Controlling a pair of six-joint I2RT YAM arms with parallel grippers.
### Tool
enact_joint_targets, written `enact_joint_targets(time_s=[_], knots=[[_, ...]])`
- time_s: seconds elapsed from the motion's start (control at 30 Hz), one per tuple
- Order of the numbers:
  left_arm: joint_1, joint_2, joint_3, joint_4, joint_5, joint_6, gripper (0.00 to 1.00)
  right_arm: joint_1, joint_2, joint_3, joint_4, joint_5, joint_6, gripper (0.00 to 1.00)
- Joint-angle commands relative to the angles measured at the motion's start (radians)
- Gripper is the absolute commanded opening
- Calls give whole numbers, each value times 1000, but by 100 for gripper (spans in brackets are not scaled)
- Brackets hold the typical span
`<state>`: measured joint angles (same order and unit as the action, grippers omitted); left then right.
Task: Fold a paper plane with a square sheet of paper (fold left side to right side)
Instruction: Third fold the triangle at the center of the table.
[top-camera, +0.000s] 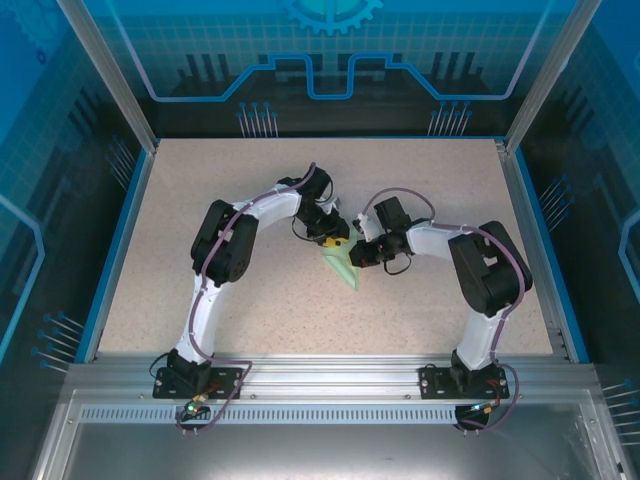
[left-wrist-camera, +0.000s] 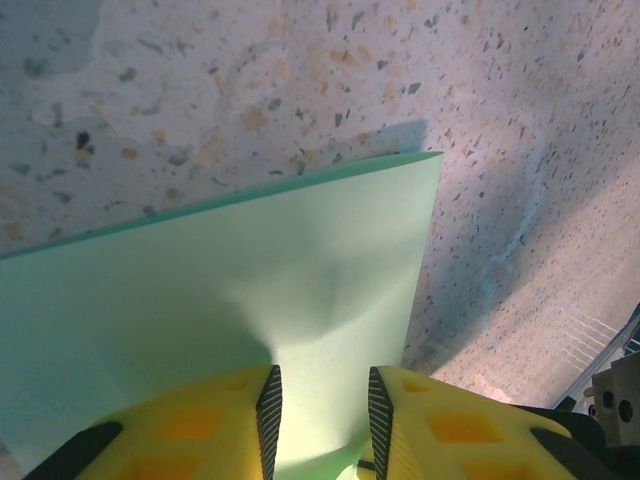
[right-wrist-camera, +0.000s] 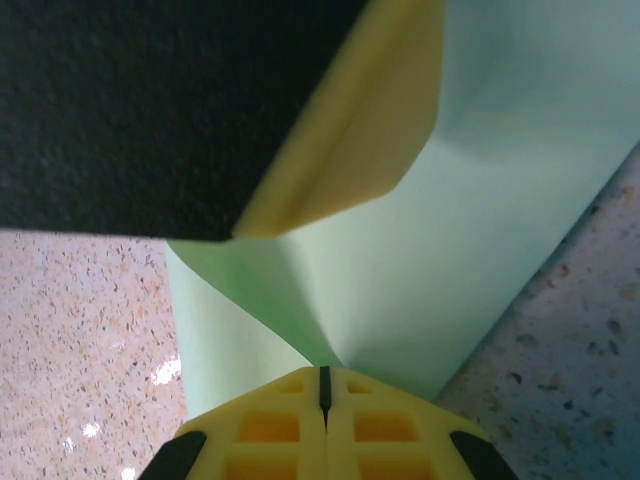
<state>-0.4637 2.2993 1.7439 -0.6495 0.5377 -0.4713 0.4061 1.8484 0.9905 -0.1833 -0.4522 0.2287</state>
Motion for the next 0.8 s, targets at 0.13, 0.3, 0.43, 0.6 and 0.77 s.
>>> enact_joint_targets(time_s=[0.13, 0.3, 0.43, 0.6, 0.77], knots=[[-4, 24, -15, -4, -6, -3, 33, -18, 28, 28, -17, 7, -3, 0], [-4, 25, -15, -4, -7, -2, 33, -19, 24, 18, -21, 13, 0, 0], [-4, 25, -14, -4, -6, -1, 33, -19, 22, 13, -19, 26, 0, 0], [-4, 24, -14, -7, -6, 0, 33, -19, 21, 22, -31, 35, 0, 0], [-5, 25, -14, -7, -7, 0, 33, -21, 28, 25, -36, 31, -2, 0]])
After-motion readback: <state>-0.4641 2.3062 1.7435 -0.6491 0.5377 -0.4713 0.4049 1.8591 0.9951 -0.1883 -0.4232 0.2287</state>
